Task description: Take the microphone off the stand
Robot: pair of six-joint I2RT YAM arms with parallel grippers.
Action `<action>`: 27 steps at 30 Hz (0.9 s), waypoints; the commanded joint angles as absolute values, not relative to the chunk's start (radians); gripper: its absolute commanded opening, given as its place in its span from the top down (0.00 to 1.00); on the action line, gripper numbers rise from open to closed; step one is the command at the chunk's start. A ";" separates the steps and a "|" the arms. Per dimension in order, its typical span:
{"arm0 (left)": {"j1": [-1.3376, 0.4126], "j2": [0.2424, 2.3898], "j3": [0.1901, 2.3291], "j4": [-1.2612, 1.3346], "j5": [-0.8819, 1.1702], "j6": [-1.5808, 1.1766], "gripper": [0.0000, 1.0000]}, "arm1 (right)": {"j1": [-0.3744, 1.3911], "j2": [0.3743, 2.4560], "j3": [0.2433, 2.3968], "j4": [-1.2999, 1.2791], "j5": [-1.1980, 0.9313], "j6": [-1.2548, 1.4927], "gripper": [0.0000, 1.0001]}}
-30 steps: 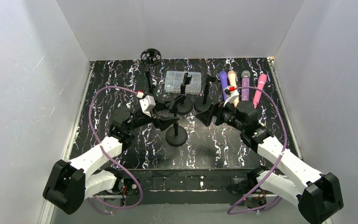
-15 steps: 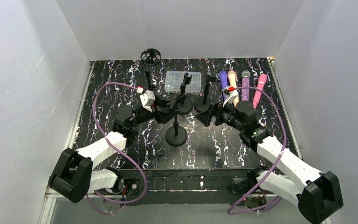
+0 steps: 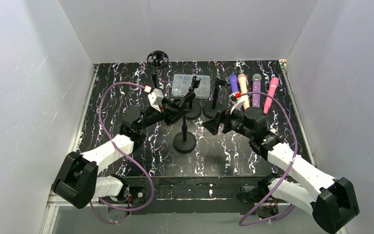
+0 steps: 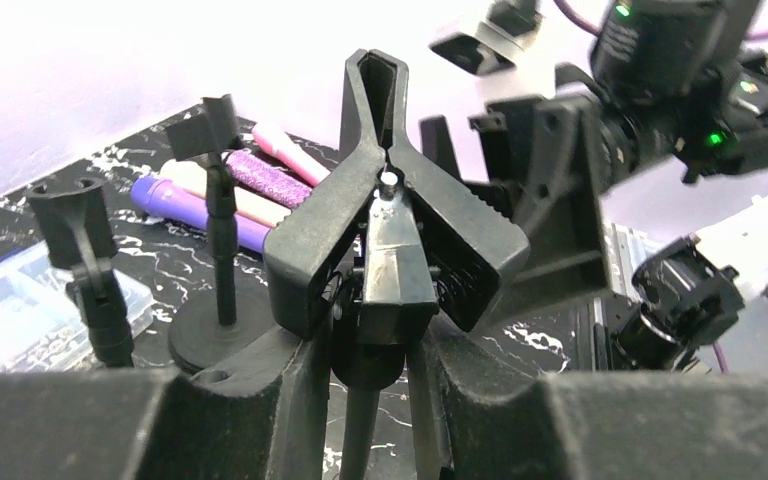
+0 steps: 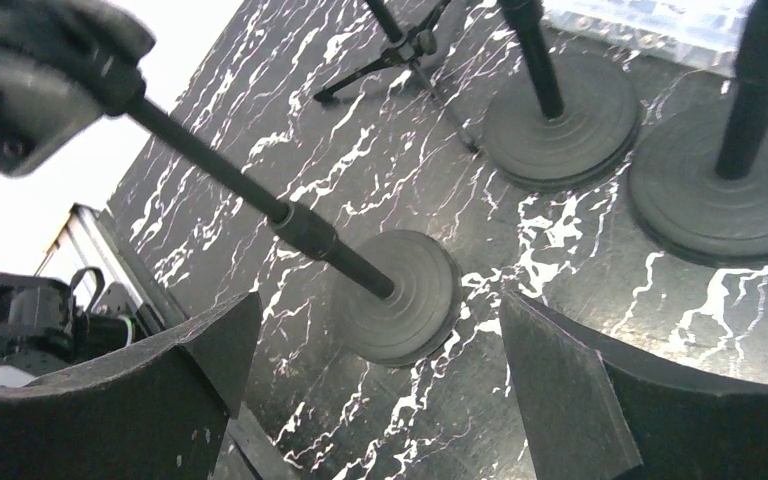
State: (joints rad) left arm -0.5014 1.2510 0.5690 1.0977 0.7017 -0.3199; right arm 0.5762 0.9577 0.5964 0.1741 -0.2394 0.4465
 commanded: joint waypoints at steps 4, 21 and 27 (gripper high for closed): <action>-0.502 1.168 0.678 0.861 0.565 -0.479 1.00 | 0.633 0.990 0.605 0.284 -0.330 0.366 0.02; -0.502 1.082 0.781 0.672 0.495 -0.634 1.00 | 0.830 1.203 0.747 0.380 -0.379 0.342 0.04; -0.502 1.070 0.810 0.607 0.467 -0.635 1.00 | 0.883 1.210 0.760 0.344 -0.218 0.344 0.16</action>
